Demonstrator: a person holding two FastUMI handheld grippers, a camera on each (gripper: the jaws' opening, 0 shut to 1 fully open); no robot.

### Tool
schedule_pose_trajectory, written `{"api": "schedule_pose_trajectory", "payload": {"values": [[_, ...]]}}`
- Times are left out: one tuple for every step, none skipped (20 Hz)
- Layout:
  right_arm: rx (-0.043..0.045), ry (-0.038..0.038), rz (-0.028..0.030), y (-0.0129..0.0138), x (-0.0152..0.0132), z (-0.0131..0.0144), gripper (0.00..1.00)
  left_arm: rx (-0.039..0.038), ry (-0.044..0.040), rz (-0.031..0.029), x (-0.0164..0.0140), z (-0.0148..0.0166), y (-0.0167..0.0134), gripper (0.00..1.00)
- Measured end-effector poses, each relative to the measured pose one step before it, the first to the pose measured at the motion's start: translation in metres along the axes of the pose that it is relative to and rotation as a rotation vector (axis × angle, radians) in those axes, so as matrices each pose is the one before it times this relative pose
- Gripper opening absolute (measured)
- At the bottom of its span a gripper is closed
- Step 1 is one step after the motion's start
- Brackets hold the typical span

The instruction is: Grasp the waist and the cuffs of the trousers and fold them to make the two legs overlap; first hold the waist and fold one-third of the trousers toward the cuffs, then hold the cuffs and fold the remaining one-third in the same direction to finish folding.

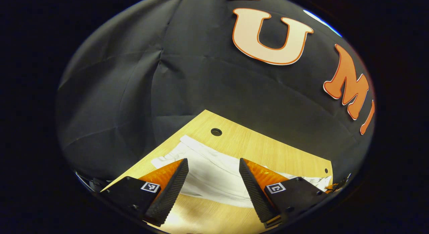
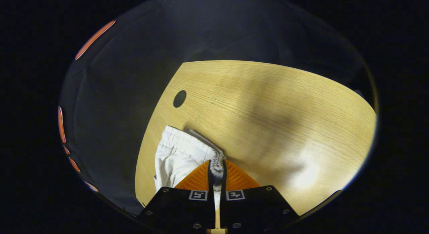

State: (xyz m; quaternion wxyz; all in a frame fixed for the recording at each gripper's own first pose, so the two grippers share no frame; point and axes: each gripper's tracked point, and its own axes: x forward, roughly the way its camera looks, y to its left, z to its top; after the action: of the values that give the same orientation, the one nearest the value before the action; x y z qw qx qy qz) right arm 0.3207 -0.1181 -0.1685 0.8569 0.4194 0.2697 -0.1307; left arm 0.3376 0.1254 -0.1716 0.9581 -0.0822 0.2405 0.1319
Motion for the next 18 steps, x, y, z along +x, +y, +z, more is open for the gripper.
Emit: {"api": "schedule_pose_trajectory", "payload": {"values": [[0.00723, -0.00301, 0.04209, 0.01359, -0.00915, -0.00021, 0.06, 0.00204, -0.00153, 0.00363, -0.00315, 0.00310, -0.00057, 0.99], [0.00545, 0.00165, 0.04216, 0.01537, -0.01137, -0.00014, 0.06, -0.00097, 0.00015, -0.00226, -0.00097, 0.00155, -0.00033, 0.99], [0.00024, -0.00230, 0.03674, 0.01672, -0.00835, 0.00072, 0.06, -0.00376, 0.00082, -0.00564, 0.00145, -0.00032, 0.00103, 1.00], [-0.00709, -0.00610, 0.03535, 0.01622, -0.00275, 0.00097, 0.05, -0.00442, 0.00074, -0.00633, 0.00150, 0.00025, 0.00108, 1.00], [-0.01190, -0.00774, 0.03015, 0.01869, -0.00393, -0.00131, 0.05, -0.00316, 0.00137, -0.00557, 0.00099, -0.00083, 0.00255, 0.99], [-0.01394, -0.00754, 0.02725, 0.01639, -0.00415, -0.00331, 0.05, -0.00201, 0.00088, -0.00760, 0.00072, 0.00102, 0.00156, 1.00], [-0.01414, -0.00477, 0.02635, 0.01387, -0.00666, -0.00635, 0.05, -0.00218, 0.00155, -0.00384, -0.00030, -0.00012, 0.00175, 0.99], [-0.01325, -0.00118, 0.02195, 0.01765, -0.01497, -0.00676, 0.05, -0.00107, -0.00171, -0.00990, 0.00021, 0.00201, 0.00040, 0.99], [-0.01356, 0.00110, 0.02155, 0.02013, -0.00887, -0.00710, 0.05, 0.00089, 0.00148, -0.01390, -0.00090, -0.00061, 0.00059, 1.00], [-0.01672, -0.00157, 0.02020, 0.01869, -0.00559, -0.01058, 0.05, 0.00264, -0.00143, -0.00997, 0.00094, 0.00279, 0.00274, 1.00], [-0.01957, 0.00094, 0.01956, 0.01287, -0.00381, -0.00706, 0.05, 0.00222, 0.00328, -0.00649, 0.00063, 0.00145, 0.00344, 0.99], [-0.02359, 0.00131, 0.01424, 0.01525, -0.00558, -0.01031, 0.06, 0.00132, 0.00120, -0.00964, 0.00028, 0.00444, 0.00306, 0.99], [-0.02749, 0.00075, 0.01572, 0.01976, -0.00191, -0.01170, 0.06, 0.00104, -0.00152, -0.00651, -0.00046, 0.00260, 0.00335, 0.99], [-0.02783, 0.00195, 0.01223, 0.02415, 0.00184, -0.01627, 0.06, 0.00188, -0.00436, 0.00031, 0.00035, 0.00411, 0.00375, 0.99], [-0.02342, 0.00713, 0.00995, 0.02163, 0.00192, -0.01520, 0.06, 0.00061, -0.00656, -0.00104, -0.00182, 0.00306, 0.00272, 1.00], [-0.02010, 0.01111, 0.01229, 0.02325, 0.00446, -0.01853, 0.05, -0.00165, -0.01015, -0.00330, -0.00140, 0.00446, 0.00080, 1.00], [-0.01368, 0.01299, 0.01348, 0.02234, 0.00667, -0.01769, 0.05, 0.00034, -0.01047, -0.00775, -0.00342, 0.00287, 0.00099, 0.99], [-0.01192, 0.01801, 0.01299, 0.01866, 0.00442, -0.01795, 0.05, 0.00245, -0.00844, -0.00076, -0.00188, 0.00489, 0.00354, 0.99]]}}
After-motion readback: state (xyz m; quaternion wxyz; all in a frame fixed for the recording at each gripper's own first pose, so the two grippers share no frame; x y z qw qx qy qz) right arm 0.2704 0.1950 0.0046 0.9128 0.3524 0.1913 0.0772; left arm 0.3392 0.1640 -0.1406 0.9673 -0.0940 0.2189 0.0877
